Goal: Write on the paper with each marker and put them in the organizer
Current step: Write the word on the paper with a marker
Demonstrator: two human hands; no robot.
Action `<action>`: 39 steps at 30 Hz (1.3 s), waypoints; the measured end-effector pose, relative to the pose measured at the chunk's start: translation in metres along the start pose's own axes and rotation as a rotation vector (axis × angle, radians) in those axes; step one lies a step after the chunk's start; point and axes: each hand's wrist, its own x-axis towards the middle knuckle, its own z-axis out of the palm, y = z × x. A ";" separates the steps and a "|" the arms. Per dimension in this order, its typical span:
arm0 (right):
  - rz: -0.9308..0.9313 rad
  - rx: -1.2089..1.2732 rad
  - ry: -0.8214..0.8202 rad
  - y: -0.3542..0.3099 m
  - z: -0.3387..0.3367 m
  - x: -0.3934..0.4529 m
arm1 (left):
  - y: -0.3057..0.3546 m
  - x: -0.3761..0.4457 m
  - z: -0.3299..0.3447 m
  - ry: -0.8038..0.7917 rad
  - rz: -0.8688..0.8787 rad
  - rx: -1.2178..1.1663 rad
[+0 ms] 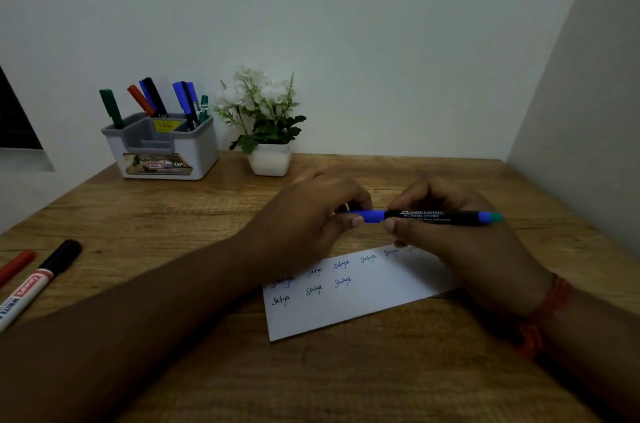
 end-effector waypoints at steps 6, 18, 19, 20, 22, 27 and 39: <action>-0.022 0.007 0.043 0.003 0.005 0.000 | 0.006 0.002 0.002 0.042 -0.053 -0.027; 0.109 0.122 0.127 0.005 0.002 0.006 | -0.001 0.001 -0.008 -0.031 0.014 0.307; 0.114 0.128 0.141 0.004 0.001 0.007 | -0.005 -0.001 -0.010 -0.059 -0.005 0.398; 0.119 0.135 0.156 0.003 0.000 0.007 | -0.008 -0.001 -0.014 -0.079 -0.038 0.480; 0.141 0.168 0.172 0.003 0.001 0.010 | -0.015 0.000 -0.019 -0.115 -0.120 0.598; 0.182 0.204 0.082 -0.011 0.018 0.033 | -0.030 0.003 -0.040 -0.143 -0.257 0.714; 0.031 -0.211 -0.202 -0.041 0.133 0.103 | -0.095 -0.093 -0.142 -0.063 -0.502 0.841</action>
